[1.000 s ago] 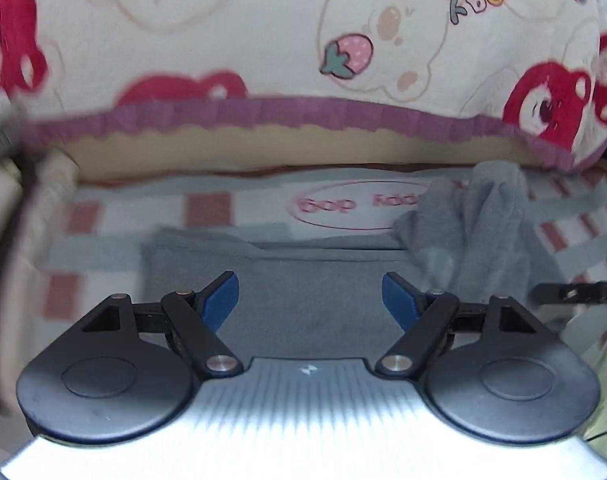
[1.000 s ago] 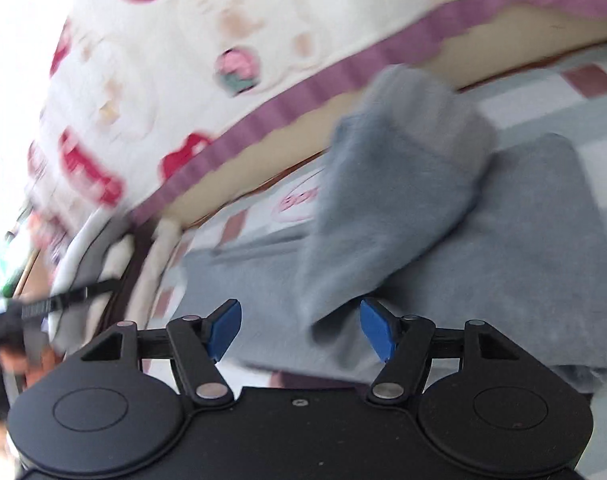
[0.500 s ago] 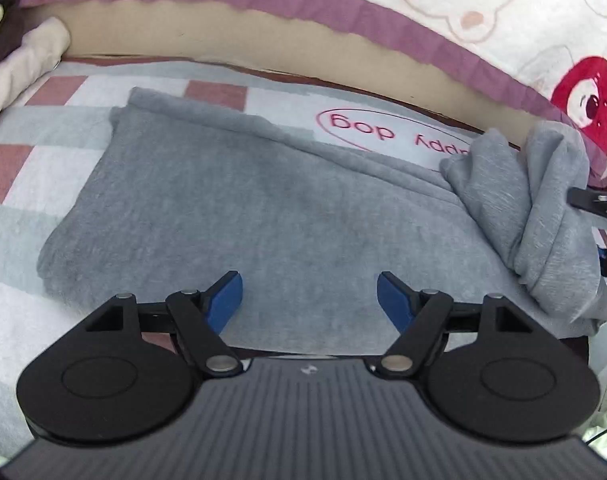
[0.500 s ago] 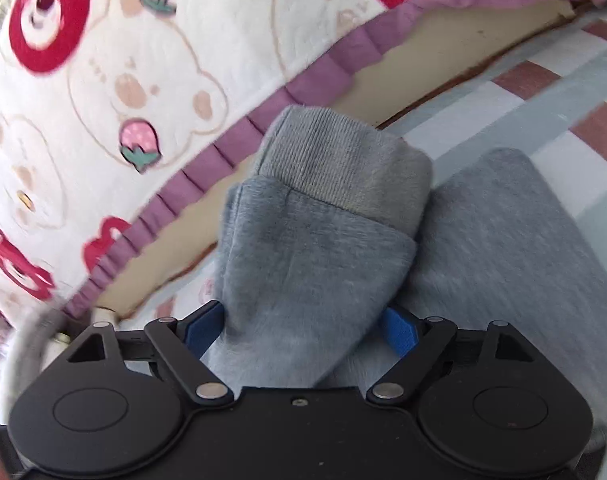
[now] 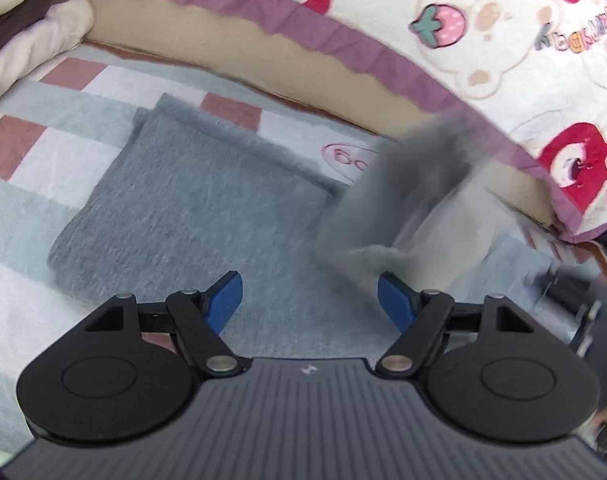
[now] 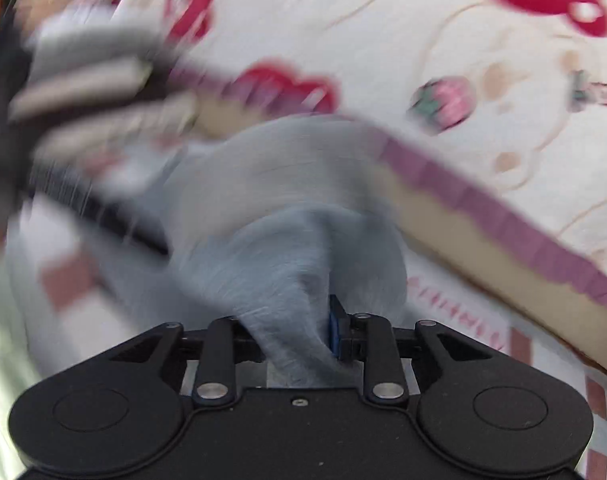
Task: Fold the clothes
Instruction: 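Fold the held sleeve across the sweatshirt body with the right gripper, then grasp the sleeve cuff with the right gripper while the left gripper presses the fold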
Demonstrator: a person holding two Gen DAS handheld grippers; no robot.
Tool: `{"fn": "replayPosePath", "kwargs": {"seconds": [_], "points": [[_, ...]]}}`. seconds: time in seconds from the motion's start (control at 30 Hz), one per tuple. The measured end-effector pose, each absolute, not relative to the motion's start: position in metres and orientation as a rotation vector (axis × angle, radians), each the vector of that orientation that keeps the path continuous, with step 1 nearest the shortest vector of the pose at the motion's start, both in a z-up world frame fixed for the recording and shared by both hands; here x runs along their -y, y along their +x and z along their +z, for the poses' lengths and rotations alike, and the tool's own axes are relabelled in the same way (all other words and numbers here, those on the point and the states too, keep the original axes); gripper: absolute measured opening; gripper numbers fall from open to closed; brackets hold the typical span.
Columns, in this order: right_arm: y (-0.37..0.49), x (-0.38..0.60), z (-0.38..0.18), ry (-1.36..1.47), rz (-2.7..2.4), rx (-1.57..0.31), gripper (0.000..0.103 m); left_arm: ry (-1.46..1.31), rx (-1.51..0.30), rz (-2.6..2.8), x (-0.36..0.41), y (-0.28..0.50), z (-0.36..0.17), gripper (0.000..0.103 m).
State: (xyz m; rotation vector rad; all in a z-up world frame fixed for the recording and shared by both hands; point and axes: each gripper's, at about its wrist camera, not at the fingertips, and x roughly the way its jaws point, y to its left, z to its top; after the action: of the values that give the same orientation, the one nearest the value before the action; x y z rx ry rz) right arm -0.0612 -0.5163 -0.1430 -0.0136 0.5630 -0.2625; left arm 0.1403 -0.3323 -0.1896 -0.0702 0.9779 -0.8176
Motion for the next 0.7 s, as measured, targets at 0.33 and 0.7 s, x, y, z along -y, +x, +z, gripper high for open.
{"fn": "replayPosePath", "kwargs": {"seconds": [0.33,0.7], "points": [[-0.09,0.495,-0.167,-0.134,-0.206,-0.679,0.057,-0.406,-1.159,-0.826,0.305,0.155,-0.197,0.076],[-0.145,0.542,-0.18,-0.087,-0.348,-0.716,0.058,-0.418,-1.162,-0.961,0.345,0.109,-0.187,0.084]]}}
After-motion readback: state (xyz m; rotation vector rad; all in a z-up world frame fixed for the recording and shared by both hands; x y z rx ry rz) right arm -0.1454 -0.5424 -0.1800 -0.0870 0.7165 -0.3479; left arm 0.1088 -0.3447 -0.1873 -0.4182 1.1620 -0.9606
